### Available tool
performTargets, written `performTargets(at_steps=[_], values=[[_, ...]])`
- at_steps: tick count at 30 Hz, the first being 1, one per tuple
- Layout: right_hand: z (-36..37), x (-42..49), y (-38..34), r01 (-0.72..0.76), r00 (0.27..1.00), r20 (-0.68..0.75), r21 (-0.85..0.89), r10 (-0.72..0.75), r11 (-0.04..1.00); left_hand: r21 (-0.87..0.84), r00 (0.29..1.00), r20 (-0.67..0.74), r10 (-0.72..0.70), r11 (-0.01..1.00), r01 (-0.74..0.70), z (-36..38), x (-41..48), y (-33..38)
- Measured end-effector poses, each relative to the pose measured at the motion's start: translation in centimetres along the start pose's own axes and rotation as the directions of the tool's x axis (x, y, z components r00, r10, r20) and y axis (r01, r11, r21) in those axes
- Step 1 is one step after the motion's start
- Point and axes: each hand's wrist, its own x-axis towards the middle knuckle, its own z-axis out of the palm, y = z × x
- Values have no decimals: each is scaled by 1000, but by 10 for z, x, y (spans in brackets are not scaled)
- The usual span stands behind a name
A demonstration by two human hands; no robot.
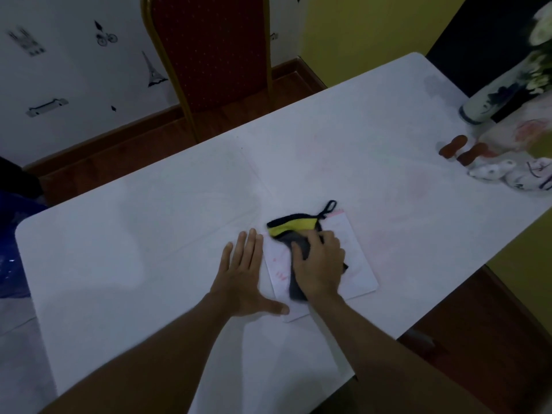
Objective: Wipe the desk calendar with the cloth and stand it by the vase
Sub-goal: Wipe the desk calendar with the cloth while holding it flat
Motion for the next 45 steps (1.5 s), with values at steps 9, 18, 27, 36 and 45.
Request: performTargets(at_steps=[9,18,27,36,45], values=[[3,2,-3,-105,994,-26,11,105,994,-10,1000,-12,1,1000,-1,0,0,0],[6,-1,-10,25,1000,-17,87,-23,996,-15,1000,-11,-3,1000,3,0,-1,0],[-1,-7,14,345,937,57,-2,-344,939,-17,1000,0,-10,1000,10,0,0,-1],[-1,-15,14,347,935,67,50,-350,937,-19,1000,12,-5,1000,6,-2,0,-1],[8,-12,5,202,978,51,23,-203,979,-9,1000,24,1,1000,-1,-2,0,-2]])
